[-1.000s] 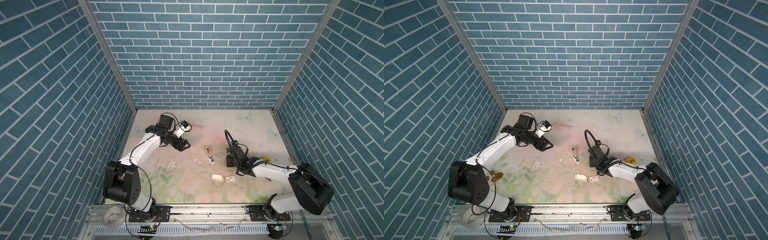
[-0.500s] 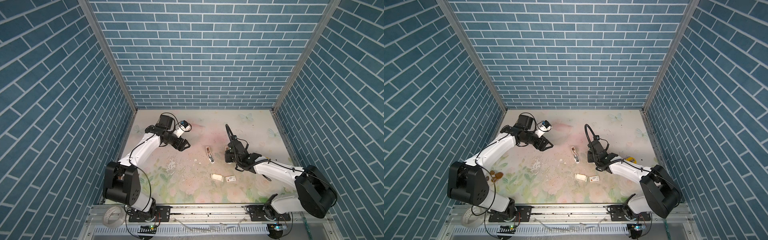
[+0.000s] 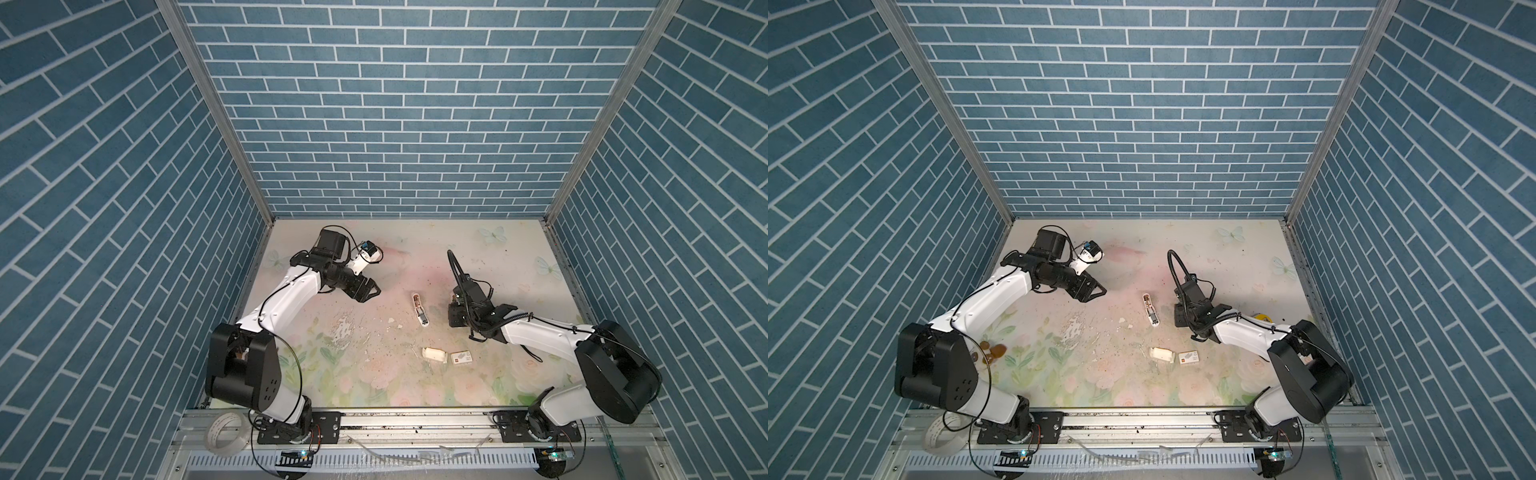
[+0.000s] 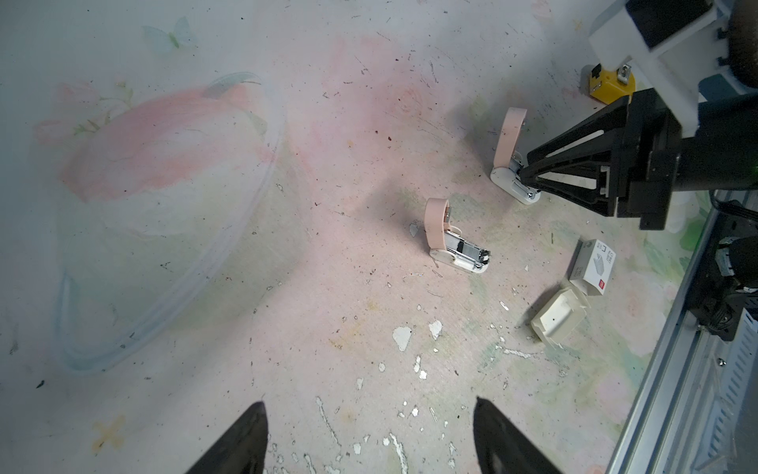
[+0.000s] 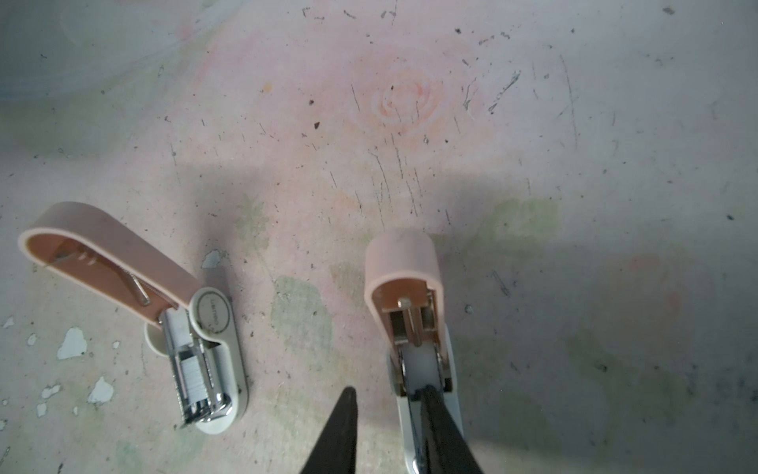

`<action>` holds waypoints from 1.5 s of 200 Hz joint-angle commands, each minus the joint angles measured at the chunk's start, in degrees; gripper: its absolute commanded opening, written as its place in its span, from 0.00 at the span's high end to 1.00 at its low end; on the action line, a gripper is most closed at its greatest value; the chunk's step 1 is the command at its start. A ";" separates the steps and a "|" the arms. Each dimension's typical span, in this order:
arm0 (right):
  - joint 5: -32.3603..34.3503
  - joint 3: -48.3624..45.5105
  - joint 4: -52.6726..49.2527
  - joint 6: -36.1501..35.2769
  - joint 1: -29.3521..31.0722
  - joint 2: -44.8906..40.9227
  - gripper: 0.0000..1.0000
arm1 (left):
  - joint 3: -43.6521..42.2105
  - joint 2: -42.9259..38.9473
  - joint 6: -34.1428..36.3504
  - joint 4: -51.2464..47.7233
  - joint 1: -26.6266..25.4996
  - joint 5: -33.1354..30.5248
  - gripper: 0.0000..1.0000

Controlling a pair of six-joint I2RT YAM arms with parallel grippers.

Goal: Load the staples into the stapler

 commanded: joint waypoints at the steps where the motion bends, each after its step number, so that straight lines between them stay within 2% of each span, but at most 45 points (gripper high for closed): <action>1: -0.49 1.96 0.50 -1.65 -0.33 1.31 0.71 | -0.20 -1.12 0.06 -0.43 0.35 0.05 0.20; 78: -1.10 1.99 0.91 -2.01 -0.76 3.36 0.72 | -0.29 -1.22 0.08 -0.42 0.35 -0.03 0.20; 216: -1.71 -0.82 -0.17 -0.95 -0.77 1.26 0.73 | -0.38 -1.31 0.11 -0.31 0.35 0.05 0.20; 269: -2.57 -0.36 0.16 -2.06 -0.77 -2.84 0.72 | -0.15 -1.56 0.23 -0.41 0.35 -0.54 0.19; 300: -8.01 -1.68 0.87 -2.88 -0.68 -8.54 0.67 | -0.27 -2.88 1.05 -0.31 0.35 -1.52 0.18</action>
